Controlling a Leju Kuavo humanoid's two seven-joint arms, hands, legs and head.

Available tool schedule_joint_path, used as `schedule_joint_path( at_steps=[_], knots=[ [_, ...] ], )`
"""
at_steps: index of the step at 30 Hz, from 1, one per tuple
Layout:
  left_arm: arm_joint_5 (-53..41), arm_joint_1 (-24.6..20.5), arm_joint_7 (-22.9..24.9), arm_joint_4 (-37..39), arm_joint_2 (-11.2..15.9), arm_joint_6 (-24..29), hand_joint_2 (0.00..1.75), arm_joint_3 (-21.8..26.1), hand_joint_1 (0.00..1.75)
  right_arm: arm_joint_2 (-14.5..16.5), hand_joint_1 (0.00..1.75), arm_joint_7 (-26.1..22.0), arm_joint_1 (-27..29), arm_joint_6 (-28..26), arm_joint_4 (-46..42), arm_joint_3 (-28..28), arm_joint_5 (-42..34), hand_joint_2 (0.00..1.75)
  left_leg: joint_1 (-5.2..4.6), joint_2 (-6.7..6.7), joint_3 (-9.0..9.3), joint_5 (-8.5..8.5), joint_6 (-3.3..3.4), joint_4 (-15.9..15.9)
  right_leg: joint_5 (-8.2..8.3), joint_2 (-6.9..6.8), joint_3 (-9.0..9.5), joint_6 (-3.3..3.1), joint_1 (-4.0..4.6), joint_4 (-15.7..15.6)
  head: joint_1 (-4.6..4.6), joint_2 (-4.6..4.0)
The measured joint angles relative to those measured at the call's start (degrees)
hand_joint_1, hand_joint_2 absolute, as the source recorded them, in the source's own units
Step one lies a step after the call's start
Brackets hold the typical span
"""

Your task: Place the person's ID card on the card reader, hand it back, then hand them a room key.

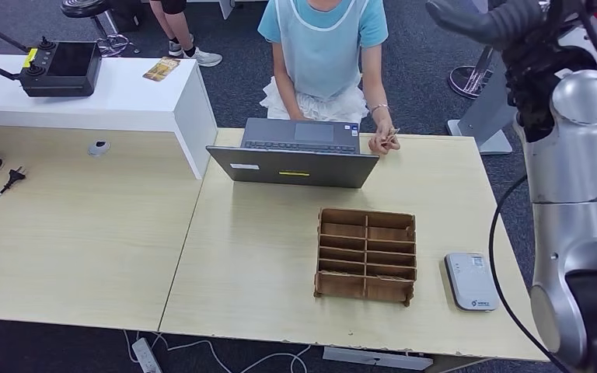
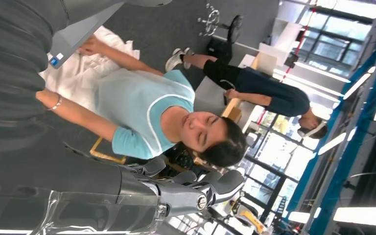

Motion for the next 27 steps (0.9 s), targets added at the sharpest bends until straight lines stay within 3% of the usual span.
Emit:
schedule_joint_path(
  at_steps=[9, 17, 19, 23, 27],
  knots=[
    [0.9, 0.0, 0.0, 0.0, 0.0, 0.1, 0.00, 0.9, 0.00, -4.8, 0.00, -1.8, 7.2, -1.2, -8.4, -0.1, -7.1, 1.75, 0.00, 0.00, 0.00, -0.01, 0.01, 0.0, 0.00, 0.00, 0.00, 0.00, 0.00, 0.0, 0.00, 0.00],
    [1.1, 0.0, 0.0, 0.0, 0.0, 0.1, 0.00, 1.2, 0.00, -5.8, 0.00, -2.6, 9.3, -1.2, -10.2, -0.3, -8.1, 1.75, 0.00, 0.00, 0.00, -0.01, 0.01, 0.0, 0.00, 0.00, 0.00, 0.00, 0.00, 0.0, -0.01, 0.00],
    [1.5, 0.1, 0.0, 0.0, -0.1, 0.2, 0.00, 1.6, 0.00, -7.0, 0.00, -4.5, 14.1, -0.6, -13.7, -1.4, -9.7, 1.75, 0.00, 0.00, 0.00, -0.01, 0.01, 0.0, 0.00, -0.01, 0.00, 0.00, 0.00, 0.0, -0.02, 0.00],
    [2.1, 0.1, -0.1, 0.0, -0.3, 0.6, 0.00, 2.2, 0.00, -9.4, 0.00, -7.8, 24.1, 0.7, -21.0, -4.3, -12.0, 0.00, 0.00, -0.01, -0.02, -0.02, 0.01, 0.0, -0.01, -0.02, 0.00, 0.01, 0.00, 0.0, -0.01, 0.00],
    [2.5, 0.1, -0.1, 0.0, -0.3, 0.8, 0.00, 2.7, 0.00, -10.0, 0.00, -8.8, 29.2, 0.9, -24.9, -6.2, -12.7, 0.00, 0.00, -0.01, -0.02, -0.02, 0.02, 0.0, -0.01, -0.02, 0.00, 0.01, 0.00, 0.0, 0.00, 0.00]
  ],
)
